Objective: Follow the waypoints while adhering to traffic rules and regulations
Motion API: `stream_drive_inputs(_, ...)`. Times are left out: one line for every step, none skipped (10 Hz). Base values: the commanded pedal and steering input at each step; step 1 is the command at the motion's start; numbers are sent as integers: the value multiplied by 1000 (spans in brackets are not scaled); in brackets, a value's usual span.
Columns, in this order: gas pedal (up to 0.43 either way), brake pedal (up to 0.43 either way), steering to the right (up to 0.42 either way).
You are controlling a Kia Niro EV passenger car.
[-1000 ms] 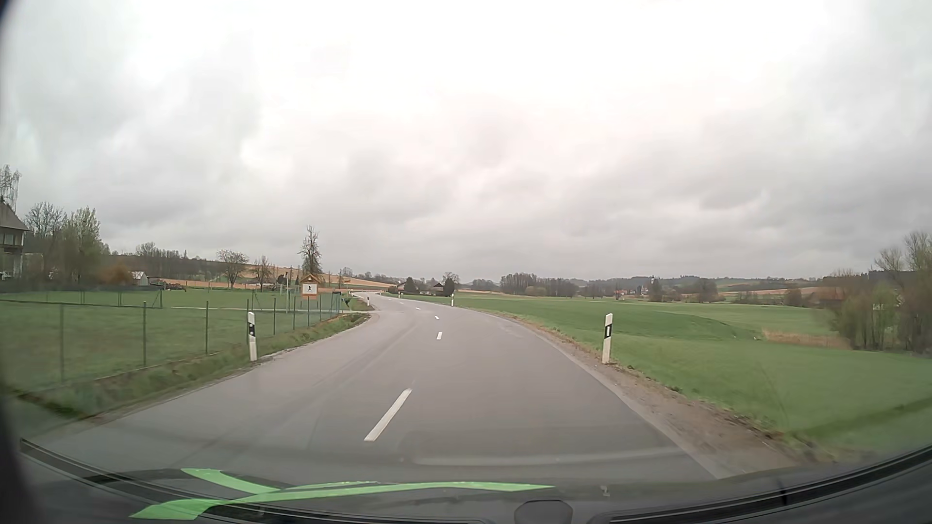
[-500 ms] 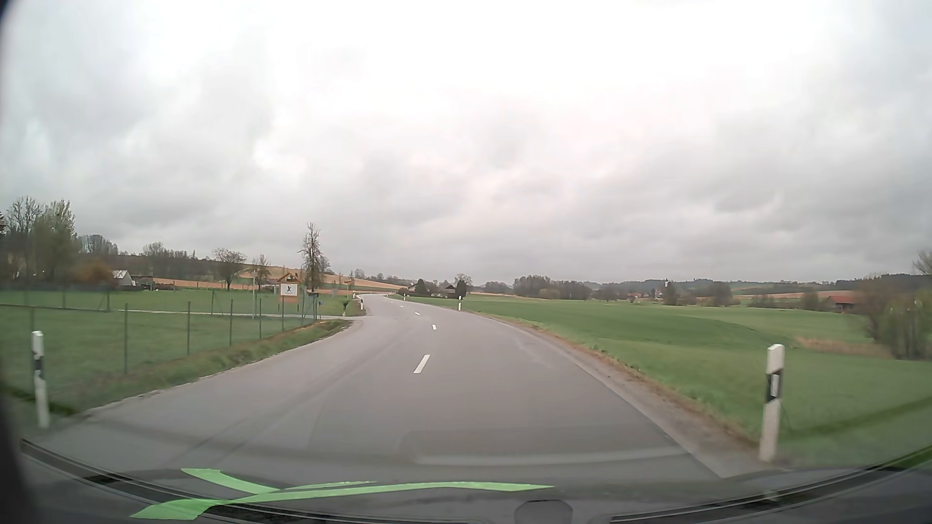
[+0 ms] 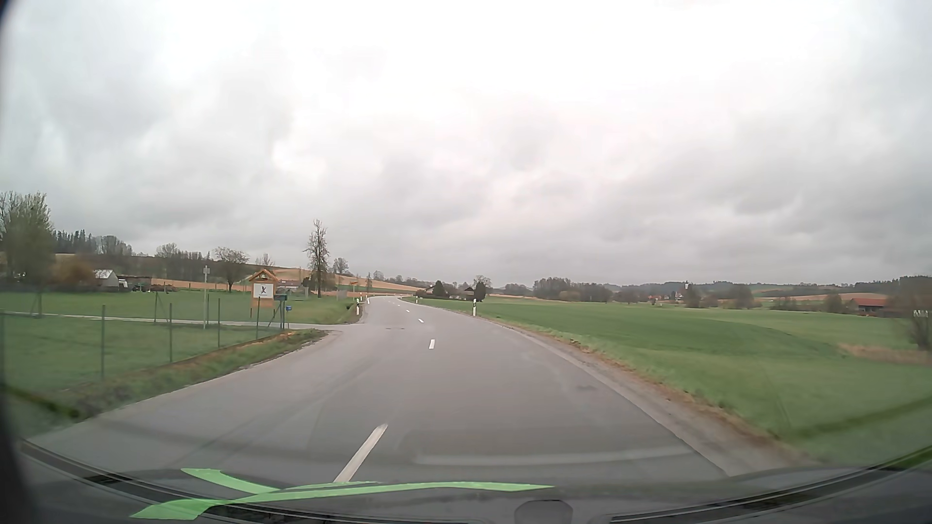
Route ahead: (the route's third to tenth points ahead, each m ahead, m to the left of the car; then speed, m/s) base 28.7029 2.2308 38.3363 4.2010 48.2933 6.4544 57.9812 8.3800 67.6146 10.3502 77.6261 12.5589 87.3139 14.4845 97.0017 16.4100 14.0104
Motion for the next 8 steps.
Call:
stream_drive_inputs(98, 0, -27)
stream_drive_inputs(98, 0, -27)
stream_drive_inputs(110, 0, -27)
stream_drive_inputs(118, 0, -27)
stream_drive_inputs(130, 0, -28)
stream_drive_inputs(138, 0, -30)
stream_drive_inputs(150, 0, -33)
stream_drive_inputs(150, 0, -34)
